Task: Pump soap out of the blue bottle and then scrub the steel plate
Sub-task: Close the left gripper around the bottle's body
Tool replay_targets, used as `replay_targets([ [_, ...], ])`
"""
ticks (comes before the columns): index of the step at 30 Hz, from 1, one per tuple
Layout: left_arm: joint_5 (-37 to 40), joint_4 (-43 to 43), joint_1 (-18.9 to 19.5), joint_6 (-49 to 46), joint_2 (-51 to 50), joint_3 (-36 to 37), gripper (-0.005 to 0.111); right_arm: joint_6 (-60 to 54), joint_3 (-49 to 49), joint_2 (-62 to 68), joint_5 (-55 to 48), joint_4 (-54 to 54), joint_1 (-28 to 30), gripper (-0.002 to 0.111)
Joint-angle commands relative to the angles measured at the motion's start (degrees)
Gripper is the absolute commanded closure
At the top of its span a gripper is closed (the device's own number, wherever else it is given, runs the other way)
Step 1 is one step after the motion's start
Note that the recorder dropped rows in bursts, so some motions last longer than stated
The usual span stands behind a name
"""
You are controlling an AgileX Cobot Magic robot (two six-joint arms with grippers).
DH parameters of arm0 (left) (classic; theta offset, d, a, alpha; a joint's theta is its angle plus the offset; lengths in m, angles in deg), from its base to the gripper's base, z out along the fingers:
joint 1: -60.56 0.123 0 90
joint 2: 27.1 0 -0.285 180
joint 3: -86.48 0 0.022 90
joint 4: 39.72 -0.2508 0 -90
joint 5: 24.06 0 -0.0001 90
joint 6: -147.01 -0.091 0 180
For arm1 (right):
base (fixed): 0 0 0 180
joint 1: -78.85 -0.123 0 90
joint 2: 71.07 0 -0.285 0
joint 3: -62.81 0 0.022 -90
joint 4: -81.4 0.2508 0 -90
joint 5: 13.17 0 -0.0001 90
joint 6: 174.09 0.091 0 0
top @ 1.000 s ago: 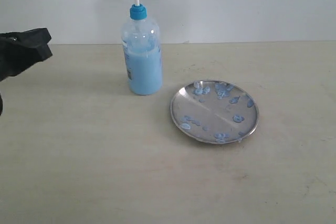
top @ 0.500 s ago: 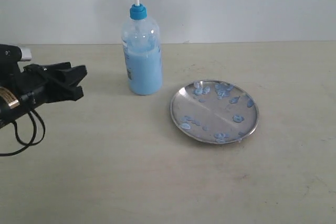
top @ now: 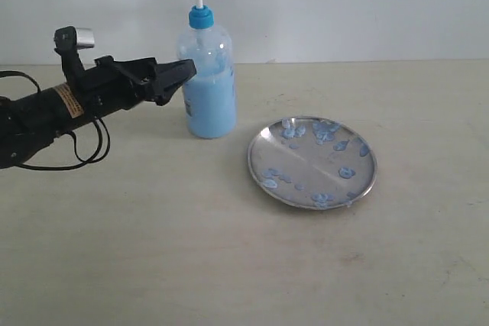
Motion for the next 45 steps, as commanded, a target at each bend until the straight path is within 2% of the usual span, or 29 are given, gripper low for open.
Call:
replay_targets([
  [1, -0.1, -0.8, -0.8, -7.0, -0.5, -0.6, -0.003, -0.1, -0.2, -0.2, 0.8, -0.1, 0.1, 0.103],
  [9, -0.8, 1.0, -4.8, -19.3, -3.4, -3.4, -0.003, -0.1, -0.2, -0.2, 0.8, -0.1, 0.1, 0.103],
  [14, 1.3, 12.0, -7.3, -30.0, -6.3, -5.5, -0.003, -0.1, -0.2, -0.2, 0.8, -0.1, 0.1, 0.103],
  [29, 1.8, 16.9, -9.1, -31.2, -16.8, -20.1, -0.003, -0.1, -0.2, -0.2, 0.8, -0.1, 0.1, 0.103],
  [32, 4.7, 17.7, -9.1, -31.2, -17.0, -21.4, -0.001, -0.1, -0.2, -0.2, 0.8, -0.1, 0.1, 0.103],
  [34, 6.3, 17.7, -9.1, -30.9, -17.0, -21.9, 0.01, -0.1, -0.2, -0.2, 0.8, -0.1, 0.1, 0.103],
  [36, 7.7, 17.7, -9.1, -30.8, -17.0, -22.3, 0.027, -0.1, -0.2, -0.2, 0.8, -0.1, 0.1, 0.103],
  [38, 8.6, 17.7, -9.1, -30.4, -17.0, -22.4, 0.05, -0.1, -0.2, -0.2, 0.8, -0.1, 0.1, 0.103],
  [43, 10.6, 17.7, -9.1, -30.4, -17.0, -22.4, 0.096, -0.1, -0.2, -0.2, 0.8, -0.1, 0.1, 0.103],
  [44, 10.7, 17.4, -9.1, -30.6, -17.0, -22.4, 0.102, -0.1, -0.2, -0.2, 0.8, -0.1, 0.1, 0.103],
  [45, 10.7, 17.0, -9.1, -30.8, -17.0, -22.4, 0.102, -0.1, -0.2, -0.2, 0.8, -0.1, 0.1, 0.103],
])
